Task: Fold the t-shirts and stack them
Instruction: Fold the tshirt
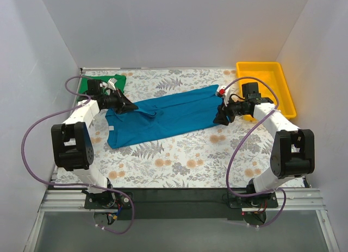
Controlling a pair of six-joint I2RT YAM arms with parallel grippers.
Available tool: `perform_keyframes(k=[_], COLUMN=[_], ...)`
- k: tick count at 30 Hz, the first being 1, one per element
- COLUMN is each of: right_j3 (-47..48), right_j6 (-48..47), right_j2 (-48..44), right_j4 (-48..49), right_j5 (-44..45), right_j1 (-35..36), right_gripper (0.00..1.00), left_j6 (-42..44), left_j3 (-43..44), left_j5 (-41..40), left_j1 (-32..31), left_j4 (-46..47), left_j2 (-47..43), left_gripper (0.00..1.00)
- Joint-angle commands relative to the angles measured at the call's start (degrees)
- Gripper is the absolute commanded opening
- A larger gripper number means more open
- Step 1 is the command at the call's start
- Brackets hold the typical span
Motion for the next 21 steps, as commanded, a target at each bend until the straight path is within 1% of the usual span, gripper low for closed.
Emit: perform_keyframes(k=[1,11,21], right_j3=[-0.3,-0.3,-0.3], right_j6=[-0.4,-0.4,-0.4], right_j2=[-1.6,-1.6,-1.4], right_j4=[0.6,0.6,0.6], right_j5=[-2.1,-2.2,-2.4], right_j1=[-0.4,-0.4,-0.4], right_gripper=[0.52,0.52,0.52], left_j6=[3.7,5.9,7.1], left_j3=[3.7,8.5,11.4], left_j5=[2.1,3.9,1.8], left_j1=[-0.2,-0.4,-0.4], left_j4=[-1.0,-1.8,-4.1], left_j2=[0.8,5.0,8.6], left_gripper=[0.00,0.00,0.00])
